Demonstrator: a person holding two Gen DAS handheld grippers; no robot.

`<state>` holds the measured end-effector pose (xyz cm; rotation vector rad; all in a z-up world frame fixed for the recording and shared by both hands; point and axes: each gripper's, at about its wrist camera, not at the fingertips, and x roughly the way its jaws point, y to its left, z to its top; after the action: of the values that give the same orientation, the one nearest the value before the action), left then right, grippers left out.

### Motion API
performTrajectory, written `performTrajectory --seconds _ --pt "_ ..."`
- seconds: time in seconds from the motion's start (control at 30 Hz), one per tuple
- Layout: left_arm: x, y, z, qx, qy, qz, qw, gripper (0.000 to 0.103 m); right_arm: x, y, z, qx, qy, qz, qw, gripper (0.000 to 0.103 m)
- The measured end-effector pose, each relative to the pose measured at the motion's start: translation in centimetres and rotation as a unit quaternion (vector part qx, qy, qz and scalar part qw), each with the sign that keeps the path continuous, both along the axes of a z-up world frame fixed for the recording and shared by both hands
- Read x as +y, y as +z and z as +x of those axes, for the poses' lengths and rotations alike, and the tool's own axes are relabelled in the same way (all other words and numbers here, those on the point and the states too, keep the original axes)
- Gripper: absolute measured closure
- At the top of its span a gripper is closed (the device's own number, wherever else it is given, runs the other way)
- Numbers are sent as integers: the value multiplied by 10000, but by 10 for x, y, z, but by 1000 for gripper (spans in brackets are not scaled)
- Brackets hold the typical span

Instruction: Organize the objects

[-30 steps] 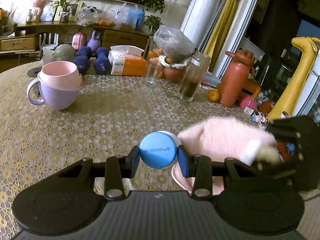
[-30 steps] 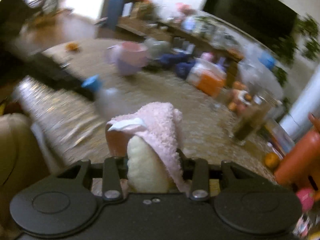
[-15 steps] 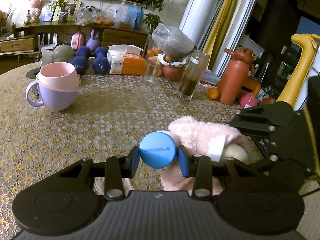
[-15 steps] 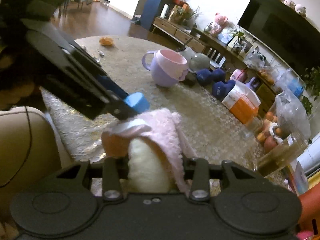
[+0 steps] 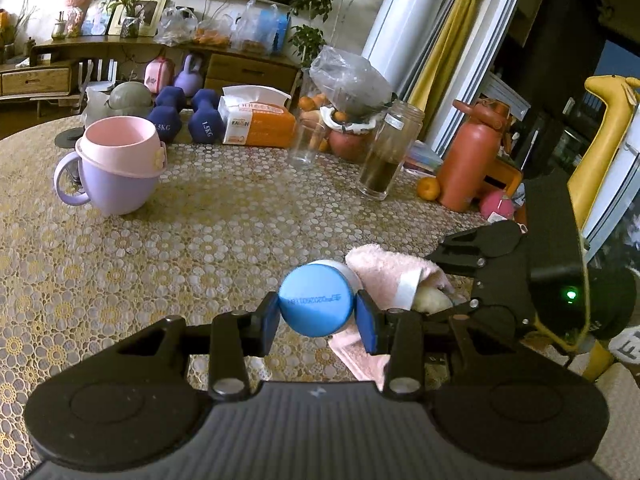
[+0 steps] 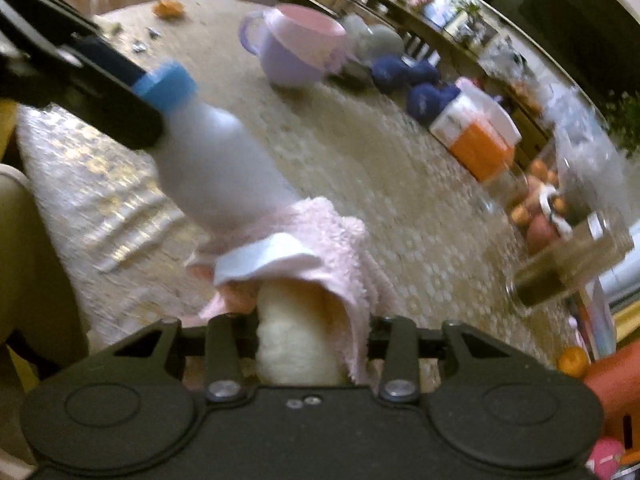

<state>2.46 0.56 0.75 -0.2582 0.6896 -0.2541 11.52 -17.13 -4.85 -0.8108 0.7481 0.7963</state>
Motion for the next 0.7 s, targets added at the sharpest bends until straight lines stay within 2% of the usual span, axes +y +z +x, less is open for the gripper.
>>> performTrajectory --seconds 0.1,0.17,0.3,0.43,0.57,0.7 --pt "0 0 0 2 6 -5 10000 64 -8 0 1 135 -87 150 9998 61" --pt "0 0 0 4 2 -4 10000 64 -16 7 -5 216 -56 324 9992 50" --pt "1 -1 0 3 14 -10 10000 64 -39 29 -25 287 0 603 9978 45" --pt "0 -2 -1 6 21 -17 10000 64 -62 54 -37 306 -81 908 9954 44" --pt "-1 -4 -3 2 28 -19 10000 64 -75 82 -32 344 -397 1558 9864 42" --pt "0 -5 -4 10 37 -34 10000 64 -62 74 -11 495 -759 1920 9772 40"
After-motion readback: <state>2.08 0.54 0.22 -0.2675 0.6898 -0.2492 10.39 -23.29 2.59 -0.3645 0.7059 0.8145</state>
